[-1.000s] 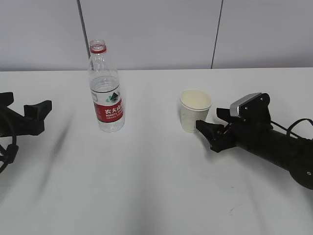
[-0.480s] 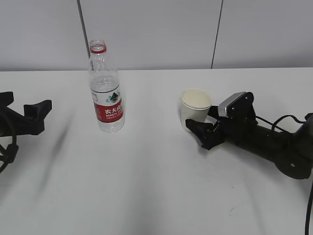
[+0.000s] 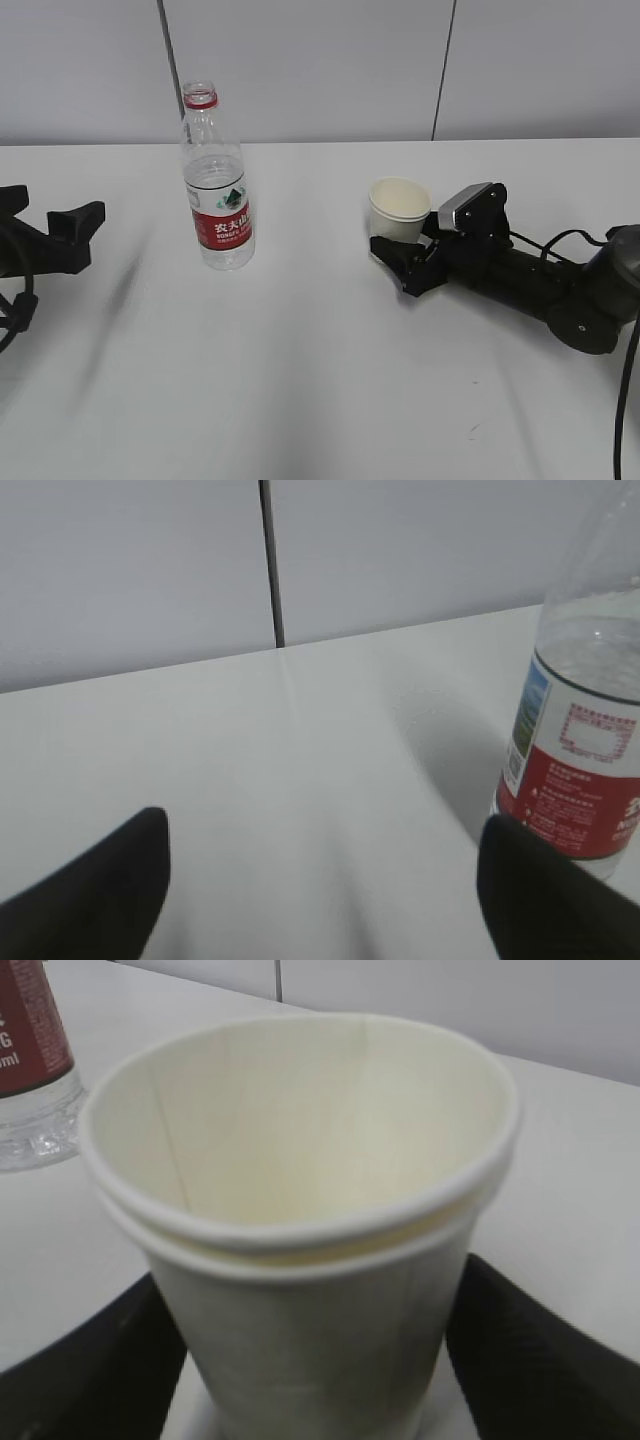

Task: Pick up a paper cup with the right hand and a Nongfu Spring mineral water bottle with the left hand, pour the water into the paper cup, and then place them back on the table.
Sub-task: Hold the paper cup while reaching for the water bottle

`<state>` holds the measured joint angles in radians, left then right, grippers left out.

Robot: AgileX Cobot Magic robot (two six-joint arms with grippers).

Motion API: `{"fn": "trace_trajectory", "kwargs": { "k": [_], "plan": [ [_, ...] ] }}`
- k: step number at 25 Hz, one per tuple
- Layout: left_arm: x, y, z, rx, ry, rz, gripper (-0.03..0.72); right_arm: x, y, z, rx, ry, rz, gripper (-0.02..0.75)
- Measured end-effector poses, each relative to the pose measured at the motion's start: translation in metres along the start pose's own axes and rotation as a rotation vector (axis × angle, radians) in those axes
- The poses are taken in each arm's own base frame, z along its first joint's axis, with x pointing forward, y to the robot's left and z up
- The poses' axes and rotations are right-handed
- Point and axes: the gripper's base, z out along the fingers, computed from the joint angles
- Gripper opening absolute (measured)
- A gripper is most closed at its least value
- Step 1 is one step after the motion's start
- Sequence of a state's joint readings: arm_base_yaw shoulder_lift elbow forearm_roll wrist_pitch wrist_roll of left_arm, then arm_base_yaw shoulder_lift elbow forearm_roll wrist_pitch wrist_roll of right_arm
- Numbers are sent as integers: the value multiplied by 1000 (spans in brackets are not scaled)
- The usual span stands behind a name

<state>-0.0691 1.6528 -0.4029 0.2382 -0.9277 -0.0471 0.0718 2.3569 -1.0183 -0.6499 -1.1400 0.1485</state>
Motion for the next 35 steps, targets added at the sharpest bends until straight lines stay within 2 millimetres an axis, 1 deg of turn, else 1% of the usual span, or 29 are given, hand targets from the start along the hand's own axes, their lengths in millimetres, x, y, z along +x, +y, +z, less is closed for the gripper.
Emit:
{"fn": "trace_trajectory", "kwargs": {
  "k": [4, 9, 14, 17, 22, 26, 28, 30, 35],
  "plan": [
    [0, 0, 0, 0, -1, -24, 573, 0, 0, 0, -2, 1, 0, 581],
    [0, -1, 0, 12, -4, -30, 573, -1, 0, 1, -11, -4, -9, 509],
    [-2, -3, 1, 30, -26, -32, 573, -5, 6, 7, -56, -14, -35, 498],
    [2, -5, 4, 59, -29, -31, 573, -8, 12, 12, -82, -23, -49, 496],
    [16, -11, 15, 130, -50, -55, 573, -9, 21, 16, -116, -26, -61, 495],
    [34, -15, 28, 193, -5, -49, 573, -9, 22, 17, -121, -26, -63, 495],
    [39, -19, 36, 237, 5, -37, 573, -9, 22, 17, -123, -26, -63, 495],
    [39, -24, 44, 265, -1, -29, 573, -9, 22, 17, -123, -26, -63, 495],
    [23, -44, 66, 339, -76, 8, 573, -9, 22, 17, -123, -26, -63, 495]
  ]
}}
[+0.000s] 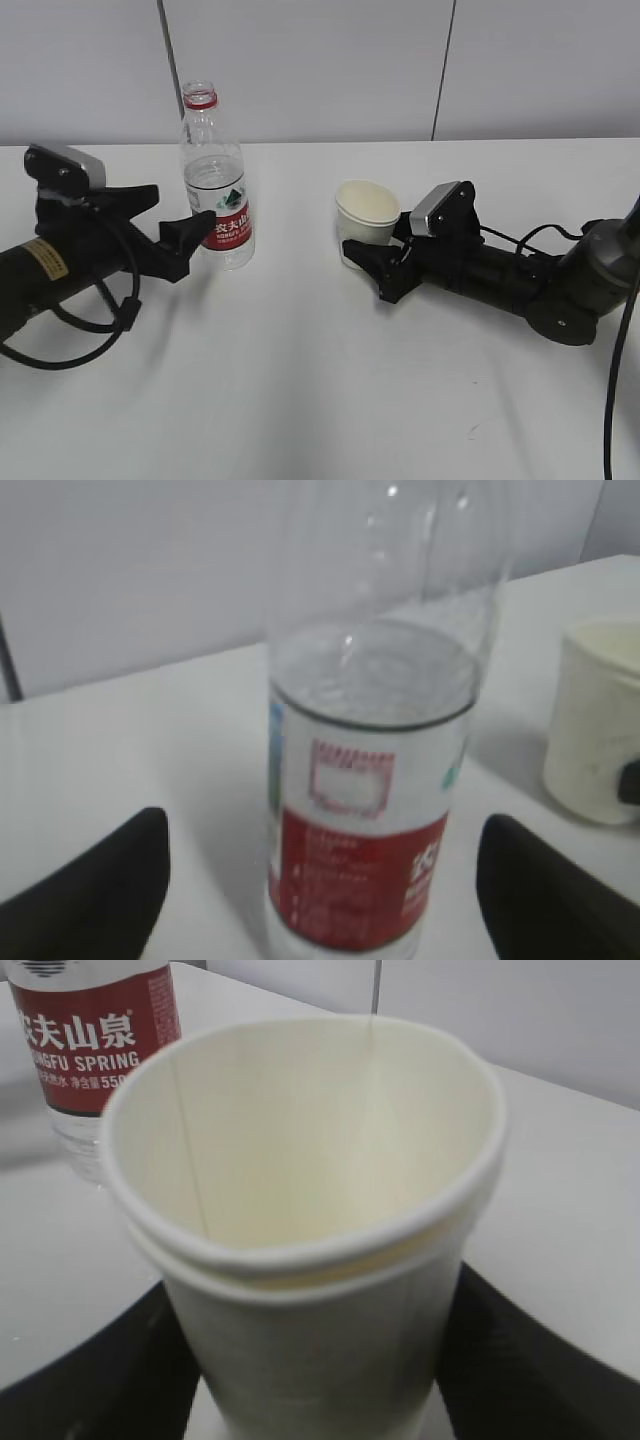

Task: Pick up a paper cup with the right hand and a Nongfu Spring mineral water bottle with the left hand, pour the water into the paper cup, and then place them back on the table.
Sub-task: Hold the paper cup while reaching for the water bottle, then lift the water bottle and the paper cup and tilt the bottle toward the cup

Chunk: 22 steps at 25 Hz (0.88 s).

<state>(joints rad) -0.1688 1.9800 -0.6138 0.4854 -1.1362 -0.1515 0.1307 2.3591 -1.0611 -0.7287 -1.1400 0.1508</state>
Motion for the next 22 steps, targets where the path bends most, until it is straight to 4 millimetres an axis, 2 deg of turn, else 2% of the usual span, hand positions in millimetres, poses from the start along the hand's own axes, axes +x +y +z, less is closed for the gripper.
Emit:
{"fn": "trace_trajectory", "kwargs": {
  "k": [5, 11, 17, 22],
  "plan": [
    [-7, -7, 28, 45, -42, 30, 573, 0, 0, 0, 0, -2, -1, 495],
    [-2, -4, 49, 55, -42, 26, 573, 0, 0, 0, 0, -2, -1, 495],
    [8, 1, 61, 45, -26, 14, 573, -2, 1, 1, -7, -3, -3, 495],
    [16, 3, 63, 30, -10, -3, 564, -22, 3, 1, -43, -35, 8, 495]
  ]
}}
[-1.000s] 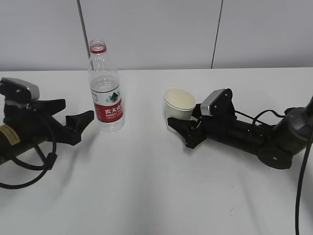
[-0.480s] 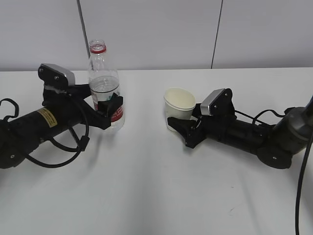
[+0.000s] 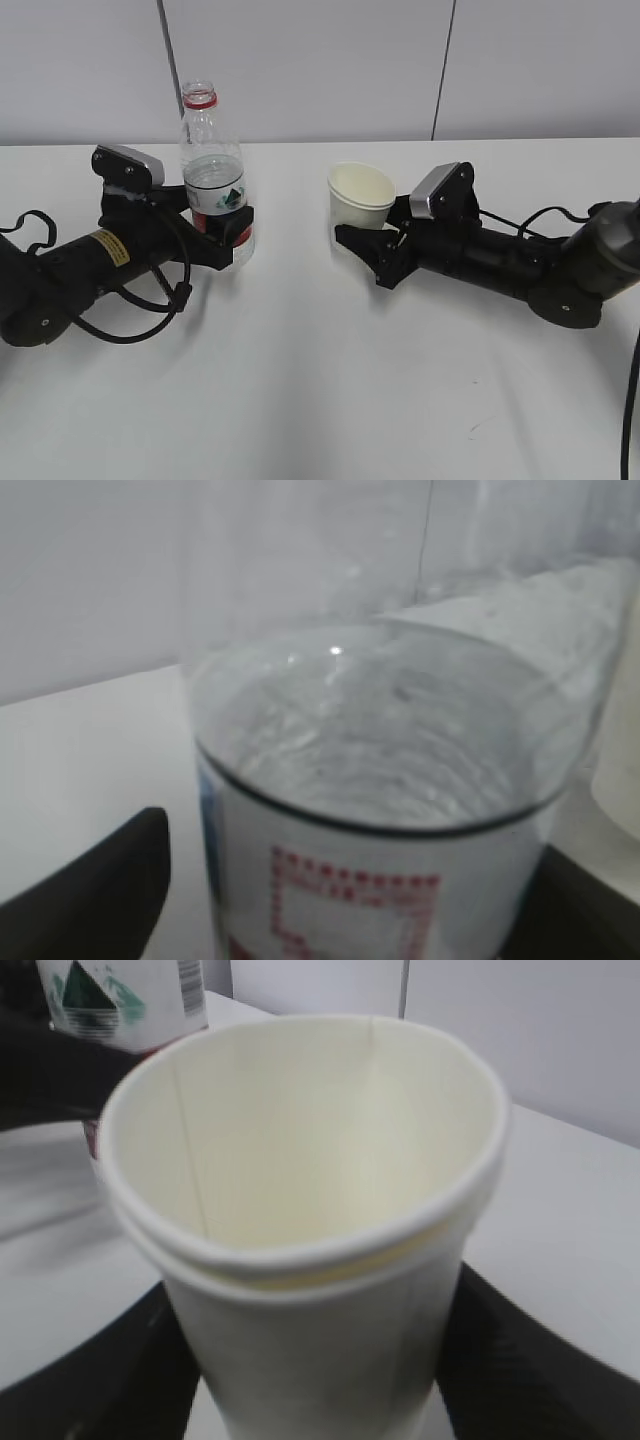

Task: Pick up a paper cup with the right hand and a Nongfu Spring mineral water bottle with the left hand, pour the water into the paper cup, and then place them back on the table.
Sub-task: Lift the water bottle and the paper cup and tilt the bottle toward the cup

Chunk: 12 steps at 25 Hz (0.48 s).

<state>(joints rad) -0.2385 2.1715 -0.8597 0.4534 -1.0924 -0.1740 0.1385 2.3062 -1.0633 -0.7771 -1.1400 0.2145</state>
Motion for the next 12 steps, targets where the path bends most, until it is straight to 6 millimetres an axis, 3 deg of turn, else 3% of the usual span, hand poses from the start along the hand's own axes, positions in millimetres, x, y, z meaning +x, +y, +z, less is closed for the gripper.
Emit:
{"fn": "trace_trajectory", "kwargs": {
  "k": [7, 12],
  "plan": [
    [1, 1, 0, -5, 2, -6, 424, -24, 3, -1, -59, -18, -4, 495],
    [1, 1, 0, -7, 3, -4, 342, -25, 8, -2, -116, 21, -9, 495]
  ]
}}
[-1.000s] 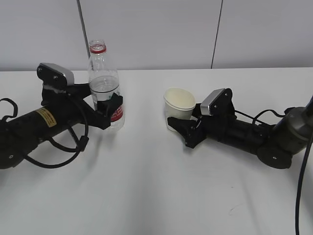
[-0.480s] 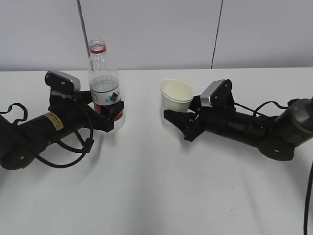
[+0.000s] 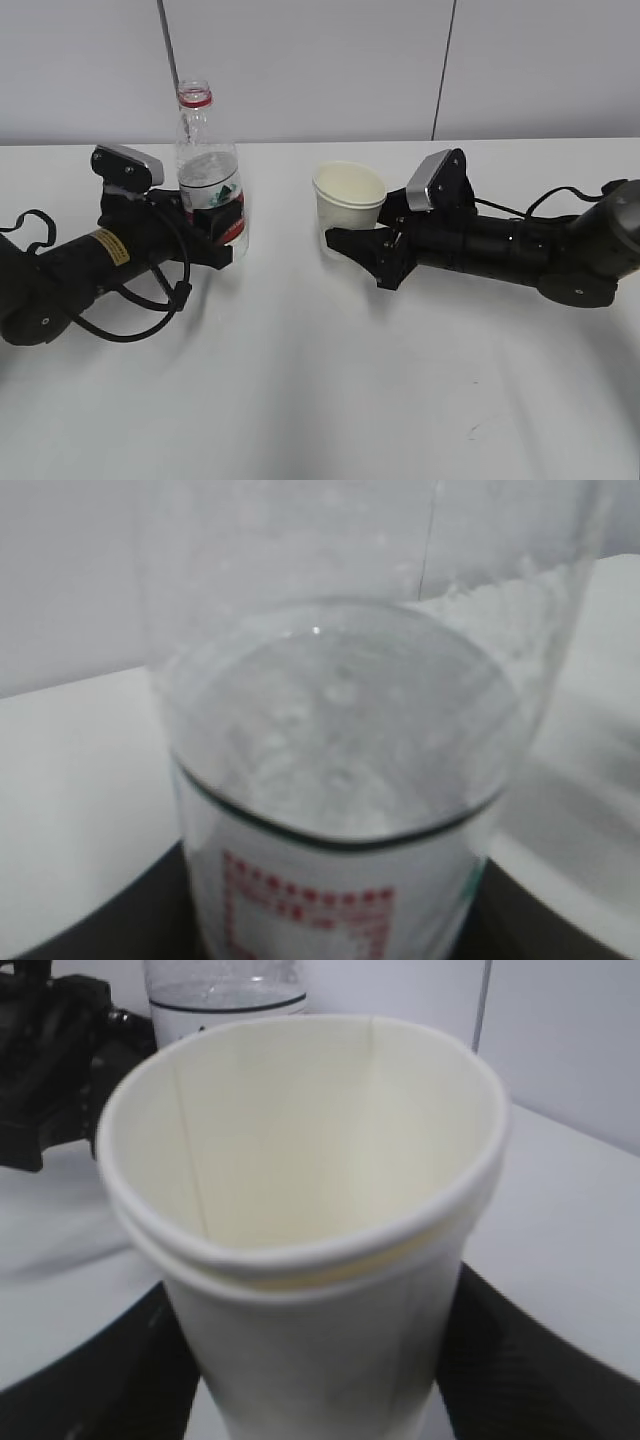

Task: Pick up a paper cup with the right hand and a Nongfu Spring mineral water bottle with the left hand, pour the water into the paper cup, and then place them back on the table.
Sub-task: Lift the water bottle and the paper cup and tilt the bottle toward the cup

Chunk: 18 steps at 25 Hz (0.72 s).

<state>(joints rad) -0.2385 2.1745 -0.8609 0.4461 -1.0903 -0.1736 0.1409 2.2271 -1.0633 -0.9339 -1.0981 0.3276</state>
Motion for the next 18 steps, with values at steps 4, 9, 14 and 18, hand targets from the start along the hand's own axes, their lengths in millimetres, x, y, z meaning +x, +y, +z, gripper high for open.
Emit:
{"fn": "trace_trajectory", "kwargs": {
  "k": [4, 9, 14, 18],
  "plan": [
    [-5, 1, -1, -11, 38, 54, 328, 3, 2, 0, -27, 34, 1, 495],
    [-20, 3, -5, -37, 114, 143, 328, 3, 10, 5, -53, 50, -2, 495],
    [-40, 3, -12, -49, 142, 260, 328, 1, 11, 14, -54, 78, -27, 495],
    [-55, 3, -16, -56, 115, 319, 328, -7, 5, 19, -52, 65, -19, 494]
  ]
}}
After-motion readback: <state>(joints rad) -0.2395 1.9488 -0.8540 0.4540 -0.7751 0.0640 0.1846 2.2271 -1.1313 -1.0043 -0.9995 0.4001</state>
